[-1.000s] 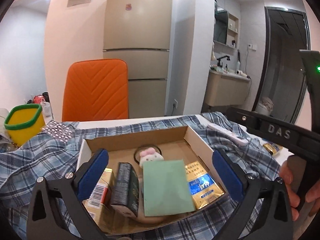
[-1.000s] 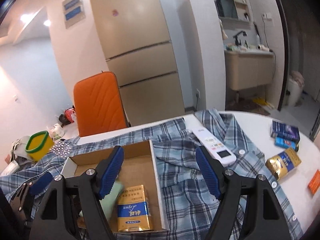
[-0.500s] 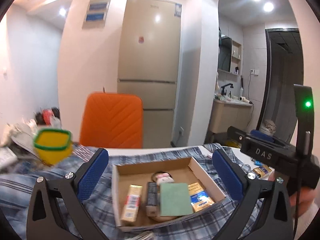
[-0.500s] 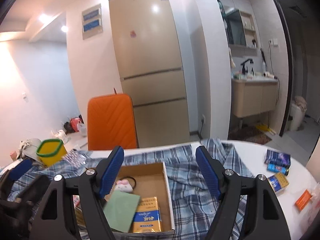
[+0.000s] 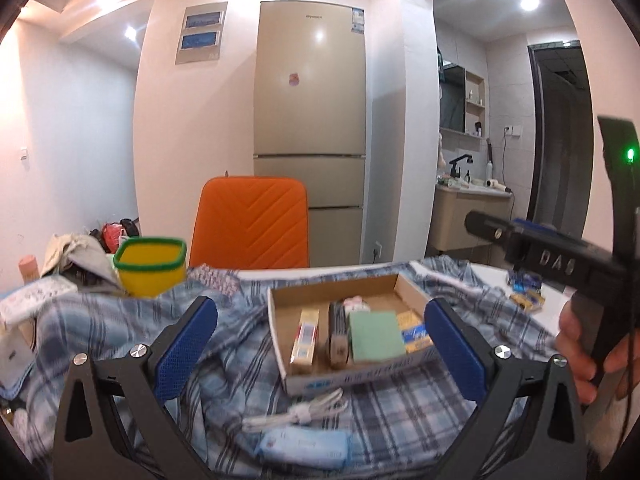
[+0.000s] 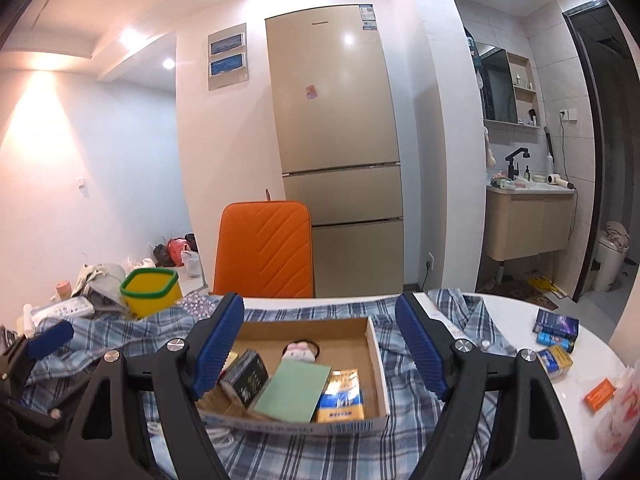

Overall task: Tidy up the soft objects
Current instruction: 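Withdraw both grippers from the box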

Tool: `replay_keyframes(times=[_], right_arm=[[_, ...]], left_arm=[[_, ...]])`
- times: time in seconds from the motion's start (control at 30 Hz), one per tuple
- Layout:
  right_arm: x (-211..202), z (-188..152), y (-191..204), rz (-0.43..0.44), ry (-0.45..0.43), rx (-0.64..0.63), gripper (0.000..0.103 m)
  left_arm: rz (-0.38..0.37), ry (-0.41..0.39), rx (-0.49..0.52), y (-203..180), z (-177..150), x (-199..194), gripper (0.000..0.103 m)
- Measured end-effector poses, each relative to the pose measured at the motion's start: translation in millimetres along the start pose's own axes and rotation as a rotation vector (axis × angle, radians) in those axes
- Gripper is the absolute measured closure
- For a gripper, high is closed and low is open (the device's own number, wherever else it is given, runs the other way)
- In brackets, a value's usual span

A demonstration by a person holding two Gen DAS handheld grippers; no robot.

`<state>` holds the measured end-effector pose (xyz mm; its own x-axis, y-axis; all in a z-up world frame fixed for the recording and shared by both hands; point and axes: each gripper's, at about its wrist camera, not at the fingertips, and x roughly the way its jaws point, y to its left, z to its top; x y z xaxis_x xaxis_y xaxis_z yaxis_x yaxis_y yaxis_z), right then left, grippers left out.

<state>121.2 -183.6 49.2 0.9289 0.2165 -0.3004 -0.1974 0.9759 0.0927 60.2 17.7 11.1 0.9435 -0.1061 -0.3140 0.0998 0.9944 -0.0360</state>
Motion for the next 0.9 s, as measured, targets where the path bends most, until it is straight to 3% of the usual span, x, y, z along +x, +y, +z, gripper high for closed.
replay_keyframes(times=[0.3, 0.47, 0.9], right_arm=[[1.2, -23.5, 9.6, -0.005, 0.028, -0.031, 0.023], [11.6, -31.6, 14.7, -0.007, 0.053, -0.054, 0.023], [24.2, -43.4, 25.8, 0.019, 0.143, -0.081, 0.023]], left_arm=[[-0.004, 0.031, 0.007, 8.6, -24.1, -9.9, 0.000], [0.009, 0.096, 0.001, 15.4, -34.7, -1.3, 0.000], [0.036, 0.176, -0.093, 41.6, -45.6, 6.1, 0.000]])
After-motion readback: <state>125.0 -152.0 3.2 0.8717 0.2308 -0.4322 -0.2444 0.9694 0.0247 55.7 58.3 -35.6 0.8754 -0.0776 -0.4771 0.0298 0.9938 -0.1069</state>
